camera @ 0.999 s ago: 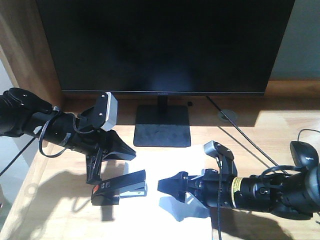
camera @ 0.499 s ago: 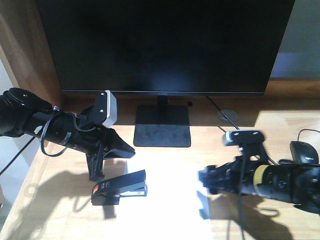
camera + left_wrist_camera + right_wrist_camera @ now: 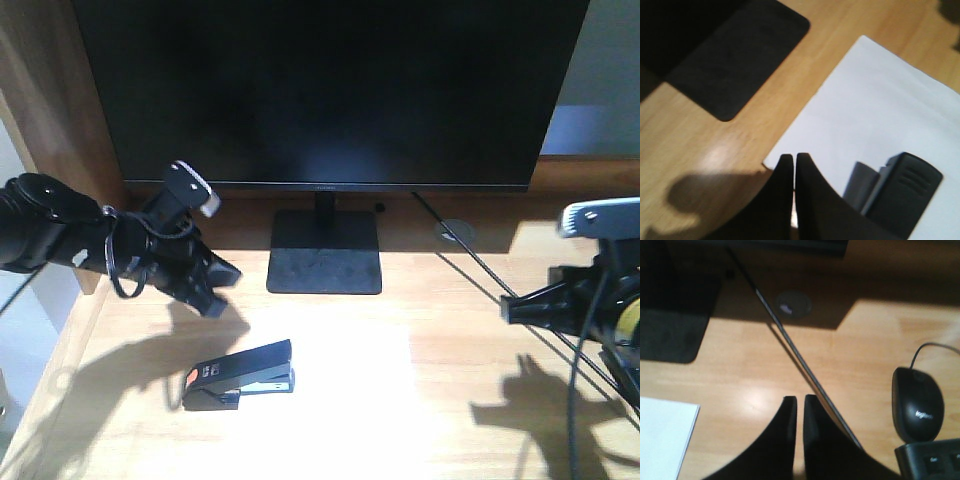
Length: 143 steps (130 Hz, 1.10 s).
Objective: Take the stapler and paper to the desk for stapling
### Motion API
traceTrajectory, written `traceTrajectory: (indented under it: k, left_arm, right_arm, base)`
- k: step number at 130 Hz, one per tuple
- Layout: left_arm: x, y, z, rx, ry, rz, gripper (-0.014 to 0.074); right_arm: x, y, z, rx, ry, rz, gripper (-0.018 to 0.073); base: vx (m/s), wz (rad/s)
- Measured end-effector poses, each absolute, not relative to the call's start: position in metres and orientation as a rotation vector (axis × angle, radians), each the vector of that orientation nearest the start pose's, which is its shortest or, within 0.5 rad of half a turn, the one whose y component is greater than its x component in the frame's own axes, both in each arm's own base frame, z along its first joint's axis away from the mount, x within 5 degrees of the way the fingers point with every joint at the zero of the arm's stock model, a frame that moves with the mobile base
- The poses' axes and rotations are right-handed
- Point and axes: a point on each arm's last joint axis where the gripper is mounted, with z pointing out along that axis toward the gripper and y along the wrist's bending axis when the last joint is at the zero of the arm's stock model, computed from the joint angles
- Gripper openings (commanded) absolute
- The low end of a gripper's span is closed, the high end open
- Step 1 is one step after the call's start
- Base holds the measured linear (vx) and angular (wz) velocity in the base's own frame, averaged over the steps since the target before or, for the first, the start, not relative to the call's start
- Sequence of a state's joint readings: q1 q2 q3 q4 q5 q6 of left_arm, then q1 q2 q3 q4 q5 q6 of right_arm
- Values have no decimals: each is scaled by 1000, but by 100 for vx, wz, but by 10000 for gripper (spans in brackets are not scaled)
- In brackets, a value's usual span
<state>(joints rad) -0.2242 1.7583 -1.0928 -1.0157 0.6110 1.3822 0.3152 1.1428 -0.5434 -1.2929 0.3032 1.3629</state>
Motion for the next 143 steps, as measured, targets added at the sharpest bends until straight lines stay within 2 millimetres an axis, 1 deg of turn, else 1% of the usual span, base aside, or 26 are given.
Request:
traceTrajectory:
  k: [16, 21, 35, 39, 40, 41, 49, 61, 72, 94, 97, 110, 116, 117, 120, 129, 134, 135, 143]
  left_arm:
    - [344, -115, 227, 854, 2201, -418, -8]
    - [345, -112, 235, 789, 2191, -378, -8]
    - [344, -104, 255, 631, 2170, -318, -8]
    - [343, -102, 260, 596, 2161, -305, -8]
    - [344, -102, 259, 609, 2162, -304, -8]
    - [343, -101, 262, 587, 2156, -295, -8]
    - [341, -98, 271, 529, 2139, -281, -8]
    - [337, -93, 279, 474, 2118, -250, -8]
    - [331, -89, 280, 446, 2108, -220, -8]
    - [310, -77, 272, 381, 2077, -145, -8]
    - [305, -75, 269, 373, 2077, -132, -8]
    - [287, -67, 268, 344, 2044, -95, -6]
    - [279, -64, 270, 337, 2023, -79, -6]
    - [275, -63, 272, 334, 2010, -74, -6]
    - [272, -62, 273, 332, 1999, -67, -6]
    - [255, -57, 276, 346, 1966, -44, -6]
    - [249, -55, 278, 353, 1954, -38, -6]
    - [245, -54, 281, 355, 1941, -35, -6]
    - [232, -52, 283, 372, 1918, -22, -6]
  right_arm:
    - [209, 40, 256, -68, 2082, -67, -10]
    - [206, 40, 261, -63, 2062, -61, -10]
    - [201, 38, 268, -52, 2030, -54, -10]
    - [200, 37, 270, -49, 2021, -51, -10]
    - [200, 37, 270, -49, 2021, -51, -10]
    - [199, 37, 271, -47, 2014, -49, -10]
    - [196, 36, 275, -40, 1997, -42, -10]
    - [191, 34, 280, -27, 1974, -32, -10]
    - [187, 33, 284, -14, 1952, -18, -10]
    - [177, 30, 294, 6, 1898, 10, -10]
    - [175, 30, 296, 8, 1889, 19, -10]
    - [168, 29, 303, 4, 1846, 50, -10]
    - [164, 29, 307, -8, 1821, 63, -10]
    - [163, 29, 308, -13, 1813, 66, -10]
    - [161, 29, 309, -19, 1807, 67, -10]
    - [154, 29, 311, -71, 1772, 73, -10]
    - [151, 29, 310, -92, 1762, 76, -10]
    - [149, 30, 309, -104, 1757, 81, -10]
    - [141, 30, 304, -138, 1742, 93, -9]
  base:
    - [0, 0]
    - [0, 0]
    - [0, 0]
    - [0, 0]
    - [0, 0]
    - [0, 0]
    - [0, 0]
    - [0, 0]
    - [0, 0]
    - [0, 0]
    - [0, 0]
    - [0, 0]
    - [0, 0]
    - [0, 0]
    - [0, 0]
    - [0, 0]
    - [0, 0]
    - [0, 0]
    - [0, 0]
